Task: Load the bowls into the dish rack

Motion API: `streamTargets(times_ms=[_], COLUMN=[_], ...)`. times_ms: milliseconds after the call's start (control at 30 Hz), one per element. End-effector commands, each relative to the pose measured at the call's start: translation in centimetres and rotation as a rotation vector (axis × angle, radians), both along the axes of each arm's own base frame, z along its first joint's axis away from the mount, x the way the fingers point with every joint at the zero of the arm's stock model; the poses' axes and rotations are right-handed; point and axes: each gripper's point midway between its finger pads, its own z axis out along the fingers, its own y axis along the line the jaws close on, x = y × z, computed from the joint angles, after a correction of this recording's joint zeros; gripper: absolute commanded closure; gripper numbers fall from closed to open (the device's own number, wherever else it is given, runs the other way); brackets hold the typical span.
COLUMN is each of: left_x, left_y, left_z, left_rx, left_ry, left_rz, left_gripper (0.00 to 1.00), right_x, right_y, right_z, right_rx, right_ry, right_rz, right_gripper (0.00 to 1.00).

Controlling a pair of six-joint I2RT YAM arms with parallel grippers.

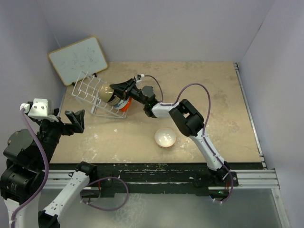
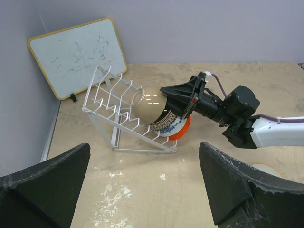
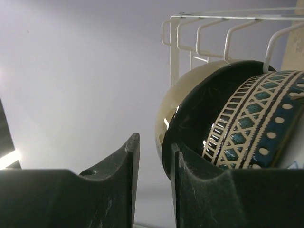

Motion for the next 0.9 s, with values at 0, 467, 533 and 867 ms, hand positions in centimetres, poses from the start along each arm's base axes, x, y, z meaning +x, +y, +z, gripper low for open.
streamTargets(times_ms=[0, 467, 533, 867], left_x=[-0.1, -0.2, -0.1, -0.1], left_y=[0.0, 0.0, 0.0, 0.0], left_z=[1.2, 1.3, 1.3, 1.4], left_rx=[-0.011, -0.014, -0.014, -0.015], left_ry=[-0.05, -0.055, -0.054, -0.054], left_rz=[-0.001, -0.003, -0.003, -0.005], left_gripper=[0.01, 0.01, 0.01, 0.01], right_x=[-1.3, -1.3, -1.3, -1.7], right_y=[-0.4, -0.6, -0.8, -2.2], right_z=[5.4, 5.2, 5.4, 5.9], right_rx=[0.007, -0.147, -0.168, -0.234], right_ry=[-0.094, -0.069, -0.076, -0.082], right_rz=[0.023, -0.007, -0.017, -0.05], right_gripper=[0.67, 0.65, 0.65, 0.62])
